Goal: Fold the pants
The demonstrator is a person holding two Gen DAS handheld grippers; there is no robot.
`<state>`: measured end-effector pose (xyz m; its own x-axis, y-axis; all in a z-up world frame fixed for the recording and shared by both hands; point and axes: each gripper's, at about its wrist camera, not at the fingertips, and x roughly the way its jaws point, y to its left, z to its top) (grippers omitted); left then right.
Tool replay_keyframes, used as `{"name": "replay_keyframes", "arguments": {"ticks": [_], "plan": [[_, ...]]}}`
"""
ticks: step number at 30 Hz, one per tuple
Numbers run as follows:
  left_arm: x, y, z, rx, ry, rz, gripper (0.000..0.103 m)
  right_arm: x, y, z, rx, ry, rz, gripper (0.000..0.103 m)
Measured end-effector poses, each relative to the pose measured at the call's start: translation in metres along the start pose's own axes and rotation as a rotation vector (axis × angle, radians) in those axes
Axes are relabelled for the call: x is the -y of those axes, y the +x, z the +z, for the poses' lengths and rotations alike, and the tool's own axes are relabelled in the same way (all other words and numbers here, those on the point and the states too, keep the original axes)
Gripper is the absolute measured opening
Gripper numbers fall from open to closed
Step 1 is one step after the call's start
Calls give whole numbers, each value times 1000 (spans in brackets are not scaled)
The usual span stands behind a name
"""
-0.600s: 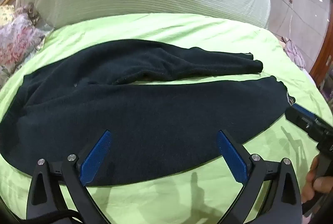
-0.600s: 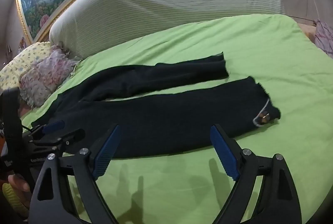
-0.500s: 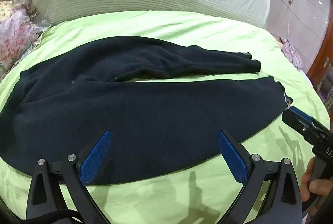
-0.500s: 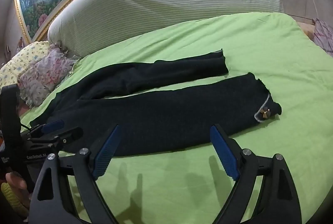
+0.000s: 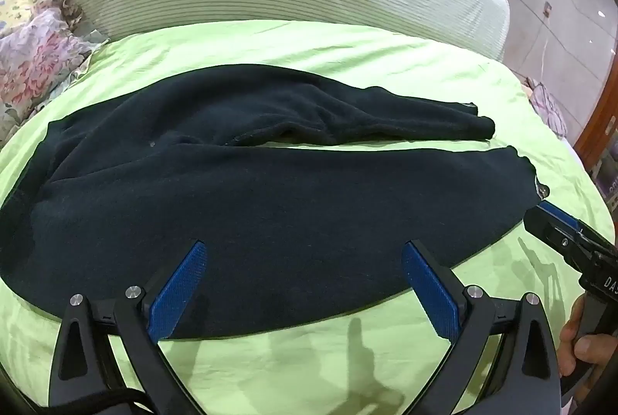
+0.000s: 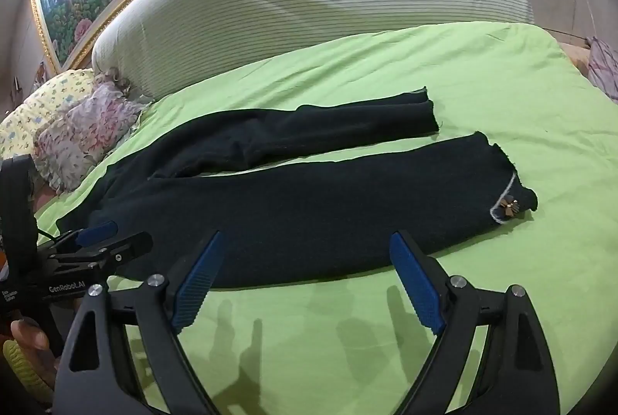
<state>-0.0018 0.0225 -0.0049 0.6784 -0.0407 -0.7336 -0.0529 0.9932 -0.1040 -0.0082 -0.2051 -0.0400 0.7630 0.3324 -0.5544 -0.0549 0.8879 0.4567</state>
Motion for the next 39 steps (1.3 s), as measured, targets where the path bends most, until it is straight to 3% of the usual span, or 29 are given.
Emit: {"name": "replay_keyframes", "arguments": {"ticks": [21, 39], "plan": [[-20, -9, -6, 18, -38, 36, 101, -16, 11, -5, -14, -11, 51, 87], [-14, -17, -7, 57, -1, 70, 101, -16, 16, -2, -34, -2, 65, 88]]}}
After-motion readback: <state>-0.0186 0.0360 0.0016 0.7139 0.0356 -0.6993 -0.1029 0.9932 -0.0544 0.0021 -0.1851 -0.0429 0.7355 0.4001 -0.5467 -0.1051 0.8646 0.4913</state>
